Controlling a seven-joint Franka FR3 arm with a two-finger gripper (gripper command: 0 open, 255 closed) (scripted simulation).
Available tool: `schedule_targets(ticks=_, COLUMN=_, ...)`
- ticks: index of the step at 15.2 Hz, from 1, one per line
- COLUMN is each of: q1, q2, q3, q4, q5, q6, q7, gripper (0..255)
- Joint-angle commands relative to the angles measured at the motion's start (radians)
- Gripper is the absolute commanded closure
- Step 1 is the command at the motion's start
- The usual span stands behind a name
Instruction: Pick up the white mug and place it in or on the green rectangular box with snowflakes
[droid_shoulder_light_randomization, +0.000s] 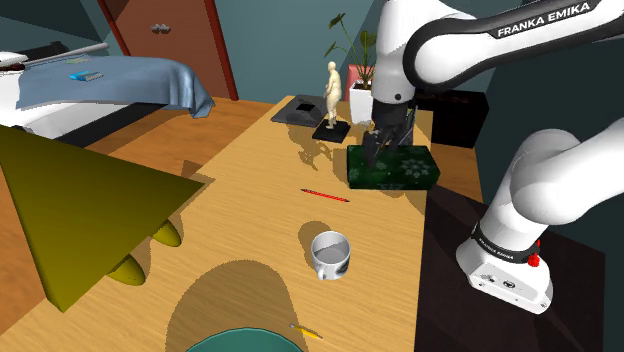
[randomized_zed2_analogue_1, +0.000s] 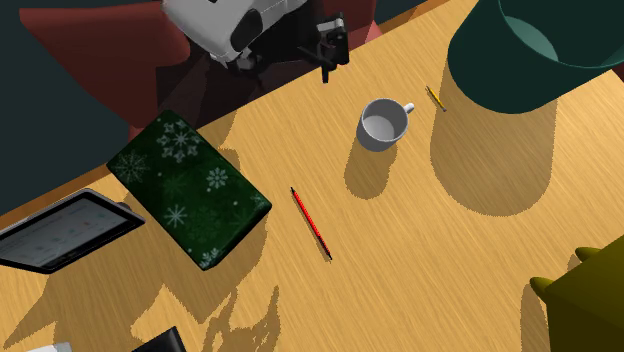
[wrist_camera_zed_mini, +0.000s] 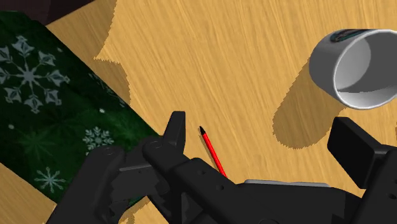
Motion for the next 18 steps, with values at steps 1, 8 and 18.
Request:
schedule_targets(ticks=1, q1=0.016, q2=0.040, q3=0.038, q4=-0.028, q5=0.027, q6=0.071, q7=0.031, gripper=0)
schedule_targets(ticks=8, q1=0.063, q2=0.244, q3=0.178, q4=-0.064, q5=0.103, q6=0.320, q7=0.149, gripper=0)
schedule_targets(ticks=18, q1=0.054, q2=0.585, q3=0.336, q4=-0.026, q5=0.060, q6=0.627, q7=0.327, gripper=0)
